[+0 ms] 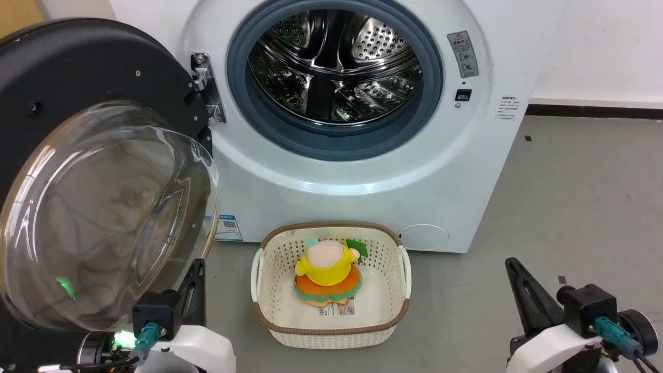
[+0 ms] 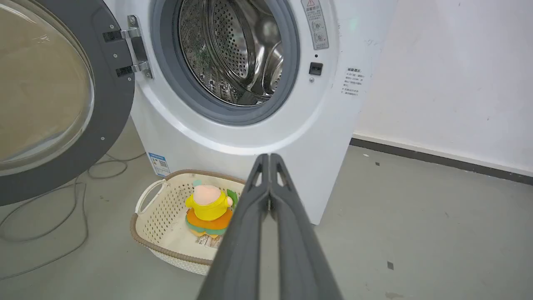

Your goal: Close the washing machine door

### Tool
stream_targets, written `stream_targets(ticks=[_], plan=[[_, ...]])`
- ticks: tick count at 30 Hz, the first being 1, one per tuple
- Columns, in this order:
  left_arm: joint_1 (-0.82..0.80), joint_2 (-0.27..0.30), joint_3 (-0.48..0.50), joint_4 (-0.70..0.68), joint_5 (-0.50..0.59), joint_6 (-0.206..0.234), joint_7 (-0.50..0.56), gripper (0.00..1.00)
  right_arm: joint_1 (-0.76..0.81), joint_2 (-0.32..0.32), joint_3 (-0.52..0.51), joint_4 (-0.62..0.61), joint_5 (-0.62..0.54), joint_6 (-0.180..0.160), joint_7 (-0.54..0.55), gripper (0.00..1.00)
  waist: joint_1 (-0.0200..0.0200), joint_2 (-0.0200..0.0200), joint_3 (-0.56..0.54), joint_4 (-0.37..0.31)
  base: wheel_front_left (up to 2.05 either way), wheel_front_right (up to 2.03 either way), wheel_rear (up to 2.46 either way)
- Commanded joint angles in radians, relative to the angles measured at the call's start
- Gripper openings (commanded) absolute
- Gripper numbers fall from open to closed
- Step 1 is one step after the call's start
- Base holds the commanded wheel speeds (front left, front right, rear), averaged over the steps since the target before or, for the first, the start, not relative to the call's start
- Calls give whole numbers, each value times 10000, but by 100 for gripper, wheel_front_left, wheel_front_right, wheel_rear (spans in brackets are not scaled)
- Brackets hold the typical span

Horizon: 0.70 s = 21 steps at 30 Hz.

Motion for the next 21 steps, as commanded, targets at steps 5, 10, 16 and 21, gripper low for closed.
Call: stream_targets(ticks=[5, 10, 16, 21], plan=[[-148, -5, 3, -39, 30, -41, 3, 0, -139, 47, -1, -37, -76, 8, 14, 0, 0, 0, 0, 0, 0, 0, 0], [-148, -5, 3, -39, 30, -41, 3, 0, -139, 47, -1, -37, -76, 8, 14, 0, 0, 0, 0, 0, 0, 0, 0], [1, 0, -6, 0, 0, 2, 0, 100, 1, 0, -4, 2, 2, 0, 0, 100, 0, 0, 0, 0, 0, 0, 0], [2, 0, -34, 18, -41, 26, -44, 100, 4, 1, -13, 11, 80, 0, -43, 100, 0, 0, 2, -1, 0, 0, 0]])
